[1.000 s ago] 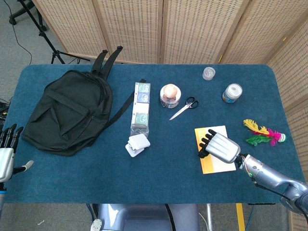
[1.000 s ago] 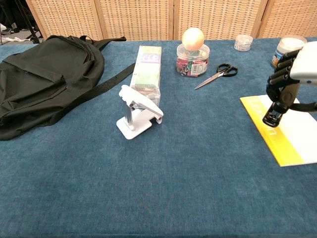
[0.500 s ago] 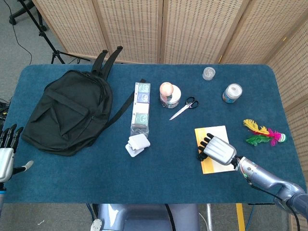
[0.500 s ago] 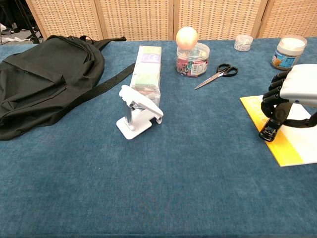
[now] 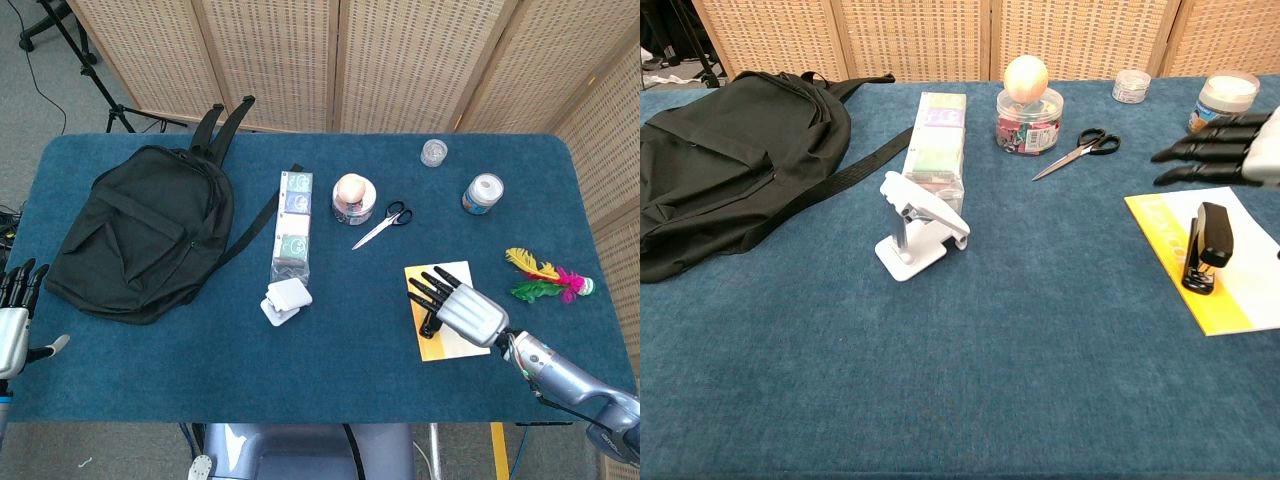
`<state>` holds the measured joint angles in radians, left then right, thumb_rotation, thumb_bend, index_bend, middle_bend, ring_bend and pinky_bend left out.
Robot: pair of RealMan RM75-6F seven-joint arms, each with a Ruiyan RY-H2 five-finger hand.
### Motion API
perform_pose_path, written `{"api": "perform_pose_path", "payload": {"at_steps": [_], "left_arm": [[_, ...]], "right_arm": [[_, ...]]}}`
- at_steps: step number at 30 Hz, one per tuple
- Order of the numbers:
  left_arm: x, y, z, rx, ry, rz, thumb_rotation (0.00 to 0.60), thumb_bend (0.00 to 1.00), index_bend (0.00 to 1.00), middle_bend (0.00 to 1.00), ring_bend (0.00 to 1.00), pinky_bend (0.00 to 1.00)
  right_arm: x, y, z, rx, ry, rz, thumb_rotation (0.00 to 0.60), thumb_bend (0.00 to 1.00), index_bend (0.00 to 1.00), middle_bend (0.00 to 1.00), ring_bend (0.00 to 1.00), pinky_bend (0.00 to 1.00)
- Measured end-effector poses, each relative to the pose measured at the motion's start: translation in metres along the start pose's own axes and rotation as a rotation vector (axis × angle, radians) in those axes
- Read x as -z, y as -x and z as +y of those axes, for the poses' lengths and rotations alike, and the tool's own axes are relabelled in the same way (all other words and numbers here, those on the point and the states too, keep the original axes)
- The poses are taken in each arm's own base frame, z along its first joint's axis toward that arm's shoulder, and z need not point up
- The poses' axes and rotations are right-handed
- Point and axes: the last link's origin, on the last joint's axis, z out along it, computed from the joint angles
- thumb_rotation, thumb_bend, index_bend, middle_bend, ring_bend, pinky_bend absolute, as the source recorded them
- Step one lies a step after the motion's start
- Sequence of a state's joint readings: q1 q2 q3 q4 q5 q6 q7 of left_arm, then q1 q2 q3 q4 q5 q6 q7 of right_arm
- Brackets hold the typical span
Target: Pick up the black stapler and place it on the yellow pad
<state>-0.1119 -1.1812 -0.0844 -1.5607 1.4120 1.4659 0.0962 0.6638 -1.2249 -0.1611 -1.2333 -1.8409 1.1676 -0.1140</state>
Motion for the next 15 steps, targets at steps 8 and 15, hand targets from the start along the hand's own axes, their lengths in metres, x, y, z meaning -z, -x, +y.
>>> {"api": "perform_pose_path", "payload": {"at_steps": [8,15], "left_arm": [[0.004,-0.007,0.0,0.017,0.009,0.021,0.6,0.0,0.0,0.0,0.0,0.0],[0.009,-0.011,0.001,0.041,0.024,0.035,0.6,0.0,0.0,0.0,0.0,0.0]], "right_arm": [[0.06,-0.031,0.001,-0.172,0.26,0.177,0.6,0.0,0.0,0.0,0.0,0.02],[0.113,-0.026,-0.013,-0.299,0.601,0.316,0.6,0.0,0.0,0.0,0.0,0.01]]}}
